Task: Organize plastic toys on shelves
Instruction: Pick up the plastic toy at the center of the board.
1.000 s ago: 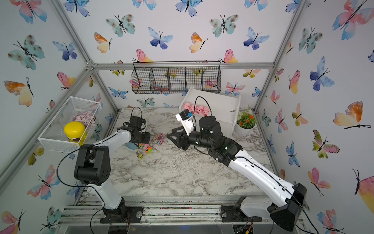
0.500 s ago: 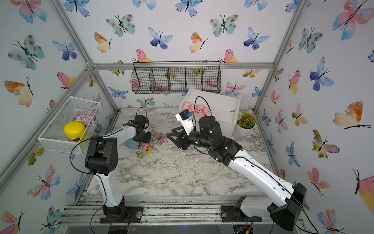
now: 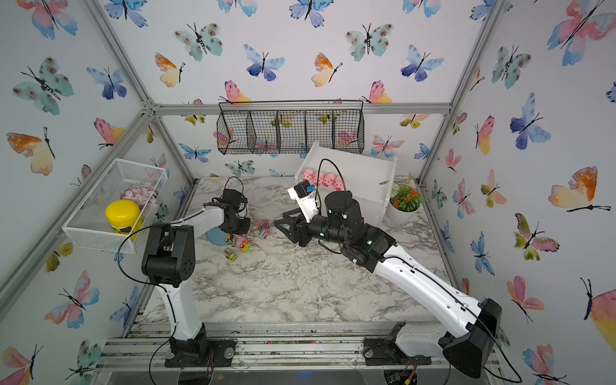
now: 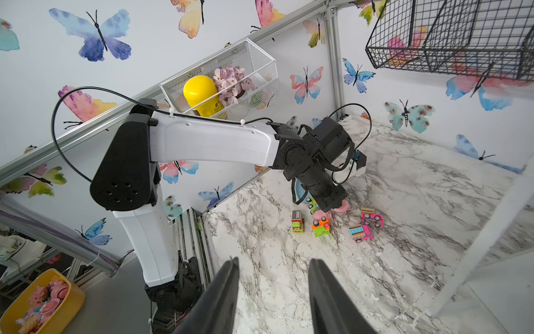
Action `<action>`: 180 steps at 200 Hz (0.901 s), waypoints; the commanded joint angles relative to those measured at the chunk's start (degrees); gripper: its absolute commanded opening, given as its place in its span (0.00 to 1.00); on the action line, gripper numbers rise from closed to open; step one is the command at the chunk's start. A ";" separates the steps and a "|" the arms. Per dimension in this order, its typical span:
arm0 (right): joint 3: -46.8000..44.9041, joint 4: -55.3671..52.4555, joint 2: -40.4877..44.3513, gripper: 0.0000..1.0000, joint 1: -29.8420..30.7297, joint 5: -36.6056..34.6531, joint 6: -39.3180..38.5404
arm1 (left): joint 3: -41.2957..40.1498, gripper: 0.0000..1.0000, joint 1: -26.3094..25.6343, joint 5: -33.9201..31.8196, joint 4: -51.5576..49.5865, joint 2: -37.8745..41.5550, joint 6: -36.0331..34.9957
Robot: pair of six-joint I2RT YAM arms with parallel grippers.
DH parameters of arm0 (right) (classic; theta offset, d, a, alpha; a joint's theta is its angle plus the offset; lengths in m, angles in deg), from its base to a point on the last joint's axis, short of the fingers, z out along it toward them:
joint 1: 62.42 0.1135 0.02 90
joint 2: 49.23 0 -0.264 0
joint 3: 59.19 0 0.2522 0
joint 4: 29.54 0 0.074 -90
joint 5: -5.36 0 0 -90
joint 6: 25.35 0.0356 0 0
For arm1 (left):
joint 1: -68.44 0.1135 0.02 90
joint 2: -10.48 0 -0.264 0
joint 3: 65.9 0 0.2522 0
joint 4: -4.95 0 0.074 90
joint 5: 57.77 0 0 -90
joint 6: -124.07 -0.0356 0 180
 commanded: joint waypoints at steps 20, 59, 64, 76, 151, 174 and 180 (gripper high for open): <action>-0.88 0.81 2.57 0.45 0.27 -2.56 0.66 | 0.16 0.01 0.11 6.25 -2.25 4.72 -0.09; -2.99 1.30 6.13 0.47 0.18 -7.81 1.77 | -0.37 0.00 0.33 17.66 -3.50 12.83 1.69; -3.33 1.80 6.79 0.47 0.14 -8.33 2.08 | -0.85 0.00 0.33 19.67 -3.50 14.17 2.15; -4.02 3.03 8.27 0.48 -0.27 -8.33 2.82 | -2.18 0.00 0.26 26.37 -3.44 17.99 2.72; -3.22 11.68 5.03 0.51 -16.01 22.82 14.80 | -16.42 0.00 -5.56 58.19 16.44 45.94 21.19; -0.49 10.28 2.37 0.51 -16.43 26.76 15.11 | -15.12 0.00 -11.20 58.94 22.44 48.94 24.66; -0.11 10.21 1.95 0.51 -16.43 27.38 15.30 | -14.51 0.00 -12.62 58.74 23.12 49.10 24.71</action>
